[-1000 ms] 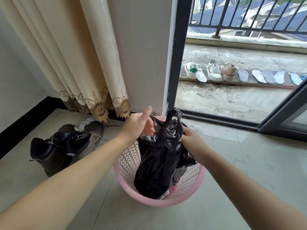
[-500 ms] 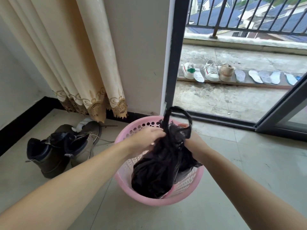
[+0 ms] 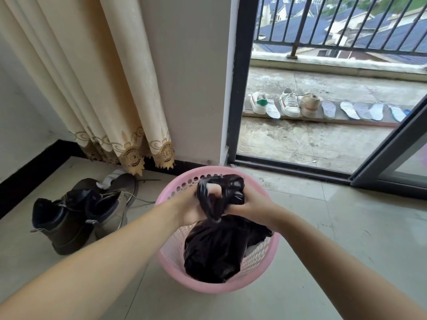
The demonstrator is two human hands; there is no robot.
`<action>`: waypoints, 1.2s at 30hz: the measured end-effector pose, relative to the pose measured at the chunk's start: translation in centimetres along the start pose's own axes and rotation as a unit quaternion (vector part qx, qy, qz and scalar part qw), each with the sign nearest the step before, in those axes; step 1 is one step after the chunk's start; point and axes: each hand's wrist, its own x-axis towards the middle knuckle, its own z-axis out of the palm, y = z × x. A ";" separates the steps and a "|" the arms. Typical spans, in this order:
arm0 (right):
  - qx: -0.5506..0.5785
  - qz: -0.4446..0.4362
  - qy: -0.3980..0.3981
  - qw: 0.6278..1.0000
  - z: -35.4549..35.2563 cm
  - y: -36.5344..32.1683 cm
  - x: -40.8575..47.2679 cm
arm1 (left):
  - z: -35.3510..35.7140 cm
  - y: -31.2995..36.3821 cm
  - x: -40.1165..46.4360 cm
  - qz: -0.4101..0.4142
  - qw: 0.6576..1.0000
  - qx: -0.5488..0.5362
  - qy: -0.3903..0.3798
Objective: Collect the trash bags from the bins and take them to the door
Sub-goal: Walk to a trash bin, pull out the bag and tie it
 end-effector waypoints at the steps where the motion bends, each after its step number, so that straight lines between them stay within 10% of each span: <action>1: -0.041 0.008 0.022 0.999 0.2 -0.1 0.1 | -0.2 0.0 -0.2 0.000 0.999 0.050 0.004; 3: -0.132 0.019 0.036 0.990 0.7 0.3 0.6 | -1.0 -0.4 0.0 0.025 0.959 0.274 0.064; 6: -0.193 0.024 0.030 0.981 1.3 0.7 0.6 | -3.6 -1.0 0.6 0.090 0.773 0.583 0.233; 9: -0.220 0.032 0.043 0.974 1.4 0.9 0.7 | -7.4 -2.0 0.0 0.059 0.662 0.646 0.376; 14: -0.231 0.029 0.059 0.971 2.3 0.6 1.4 | -10.7 -5.0 -1.2 -0.138 0.890 0.178 0.397; 16: -0.220 0.022 0.076 0.972 2.4 -0.4 1.8 | -11.0 -5.1 -1.5 -0.114 0.912 0.051 0.392; 25: -0.200 -0.123 0.238 0.943 -2.8 -9.4 3.3 | -10.9 -3.8 0.1 0.051 0.833 -0.116 0.539; 36: -0.298 -0.167 0.375 0.862 -11.5 -16.7 -3.3 | -8.2 -3.1 2.4 0.039 0.772 -0.134 0.621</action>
